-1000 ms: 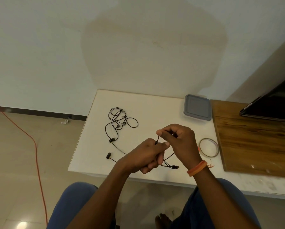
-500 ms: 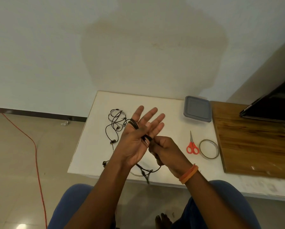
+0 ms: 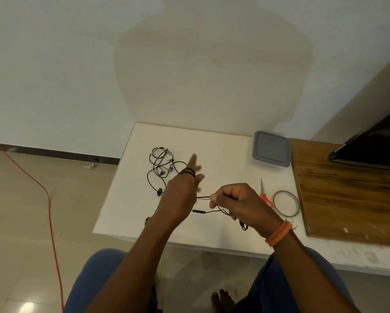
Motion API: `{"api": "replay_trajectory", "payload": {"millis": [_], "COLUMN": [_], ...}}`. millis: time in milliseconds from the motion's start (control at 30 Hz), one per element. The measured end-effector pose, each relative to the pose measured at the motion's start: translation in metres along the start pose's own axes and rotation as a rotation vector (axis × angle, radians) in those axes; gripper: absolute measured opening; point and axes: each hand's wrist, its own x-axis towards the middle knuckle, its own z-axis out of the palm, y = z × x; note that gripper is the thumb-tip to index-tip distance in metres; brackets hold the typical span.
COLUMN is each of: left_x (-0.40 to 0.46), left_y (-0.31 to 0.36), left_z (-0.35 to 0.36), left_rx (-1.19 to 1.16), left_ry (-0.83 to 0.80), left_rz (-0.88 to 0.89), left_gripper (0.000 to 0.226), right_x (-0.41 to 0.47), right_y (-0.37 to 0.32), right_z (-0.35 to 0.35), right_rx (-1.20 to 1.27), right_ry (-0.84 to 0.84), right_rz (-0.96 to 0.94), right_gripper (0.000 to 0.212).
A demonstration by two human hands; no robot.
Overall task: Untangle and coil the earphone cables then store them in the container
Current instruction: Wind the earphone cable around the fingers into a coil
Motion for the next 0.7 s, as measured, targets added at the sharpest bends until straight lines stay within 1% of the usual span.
{"api": "replay_trajectory", "payload": {"millis": [33,67,100,133,167,233,267,367,467,567,633,700], "left_x": [-0.004,-0.008,-0.012,-0.016,-0.018,-0.02,-0.02,-0.023,-0.029,-0.031,-0.031,-0.03], "left_y": [0.004,0.007,0.009,0.007,0.006,0.006,0.006,0.011,0.024,0.032,0.037,0.044], "left_z": [-0.002,-0.003,-0.003,-0.002,-0.001,0.0,0.001,0.001,-0.005,-0.008,-0.007,-0.008], "left_rx": [0.083,0.196,0.308,0.364,0.366,0.358,0.333,0.141,-0.18,-0.623,-0.845,-1.001], "left_ry": [-0.023,-0.038,-0.047,-0.076,-0.119,-0.203,-0.248,-0.391,-0.499,-0.521,-0.489,-0.427], "left_rz": [0.005,0.047,0.119,0.16,0.169,0.147,0.121,0.013,-0.01,0.027,0.045,0.018], "left_gripper": [0.038,0.022,0.04,0.056,0.067,0.083,0.085,0.074,0.072,0.069,0.067,0.064], "right_x": [0.0,0.0,0.001,0.001,0.002,0.004,0.005,0.007,0.007,0.006,0.006,0.007], "right_y": [0.002,0.004,0.004,0.004,0.004,0.005,0.008,0.014,0.009,0.001,0.0,0.002], "right_z": [-0.002,-0.004,-0.005,-0.006,-0.005,-0.004,-0.003,-0.005,-0.01,-0.009,-0.005,-0.002], "right_rx": [0.009,0.013,0.022,0.029,0.032,0.017,-0.008,-0.082,-0.03,0.113,0.233,0.315], "right_ry": [0.021,0.04,0.054,0.069,0.076,0.072,0.073,0.118,0.187,0.205,0.14,0.078], "right_rz": [-0.01,-0.017,-0.023,-0.027,-0.036,-0.069,-0.095,-0.178,-0.196,-0.16,-0.136,-0.111], "right_gripper": [0.022,0.021,0.019,0.018,0.018,0.019,0.021,0.017,0.009,0.035,0.037,0.031]}}
